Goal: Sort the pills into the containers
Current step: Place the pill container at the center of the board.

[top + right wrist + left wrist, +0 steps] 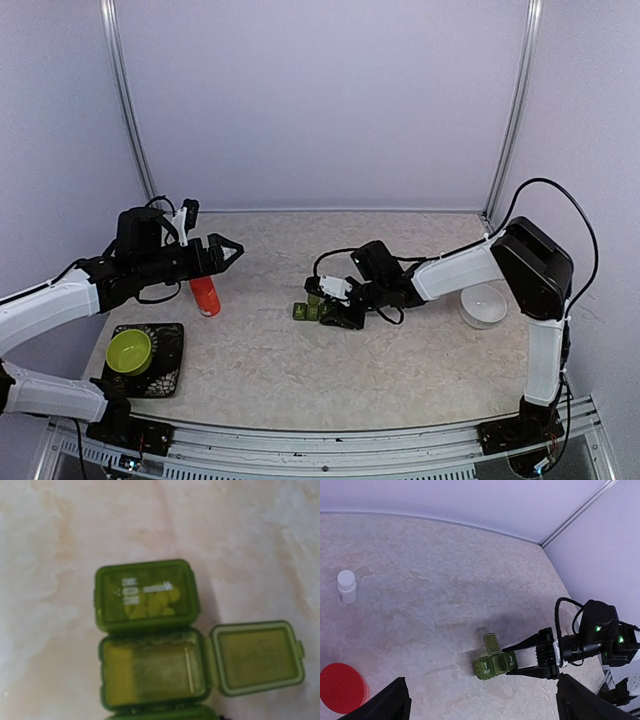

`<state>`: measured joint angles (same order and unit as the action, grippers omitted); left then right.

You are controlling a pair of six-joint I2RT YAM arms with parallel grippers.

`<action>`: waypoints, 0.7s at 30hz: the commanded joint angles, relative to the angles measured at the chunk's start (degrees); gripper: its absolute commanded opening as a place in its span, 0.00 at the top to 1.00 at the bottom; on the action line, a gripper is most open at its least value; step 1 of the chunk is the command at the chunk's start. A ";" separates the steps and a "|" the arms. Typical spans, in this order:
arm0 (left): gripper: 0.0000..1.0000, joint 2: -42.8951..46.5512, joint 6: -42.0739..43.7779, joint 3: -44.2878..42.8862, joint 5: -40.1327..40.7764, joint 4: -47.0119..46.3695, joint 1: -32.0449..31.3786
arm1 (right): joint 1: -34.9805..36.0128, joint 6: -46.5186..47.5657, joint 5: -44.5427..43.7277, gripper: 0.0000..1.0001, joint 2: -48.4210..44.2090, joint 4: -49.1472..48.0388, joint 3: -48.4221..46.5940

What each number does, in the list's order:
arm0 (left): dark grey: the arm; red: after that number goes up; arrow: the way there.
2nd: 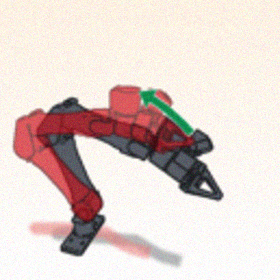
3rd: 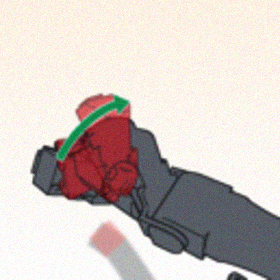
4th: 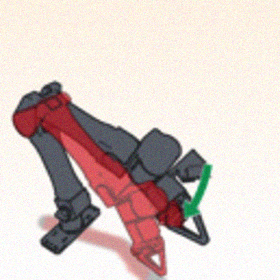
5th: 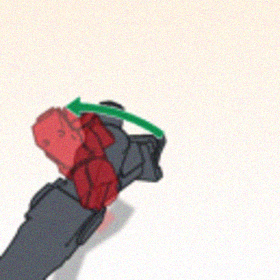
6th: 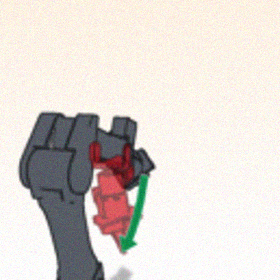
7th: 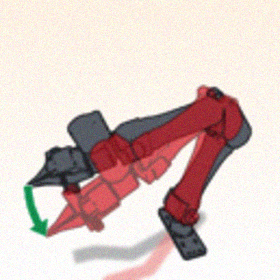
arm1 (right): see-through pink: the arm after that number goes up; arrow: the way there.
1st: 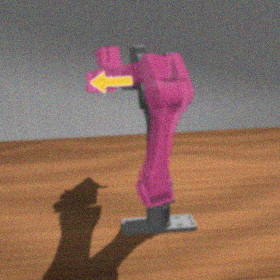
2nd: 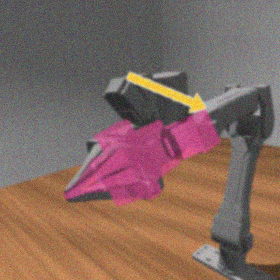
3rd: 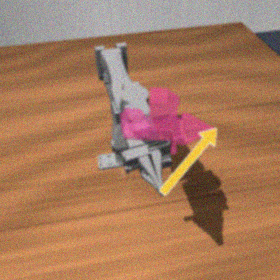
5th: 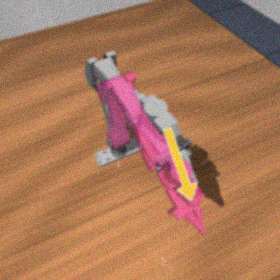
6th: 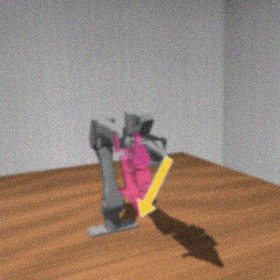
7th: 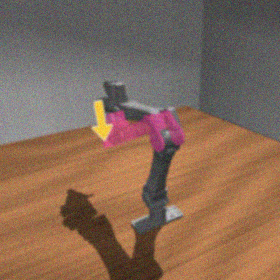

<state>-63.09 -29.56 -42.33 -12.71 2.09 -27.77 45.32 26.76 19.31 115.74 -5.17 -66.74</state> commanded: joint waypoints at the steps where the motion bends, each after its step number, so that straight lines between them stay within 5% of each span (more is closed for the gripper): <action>1: 0.01 0.77 0.45 0.89 5.03 4.11 1.24 | -1.00 1.00 1.21 0.68 2.50 1.80 -3.26; 14: 0.01 -0.34 1.00 0.38 5.25 5.11 4.46 | -1.20 0.72 -5.35 0.23 4.01 3.07 -3.54; 21: 0.01 -1.99 4.27 -2.17 13.13 11.82 4.65 | -1.33 -4.23 -6.76 0.04 -1.60 5.02 -2.36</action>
<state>-63.68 -28.21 -42.28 -5.04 9.10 -23.53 44.38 26.09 14.20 118.45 -3.81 -70.19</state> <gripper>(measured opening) 0.988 0.936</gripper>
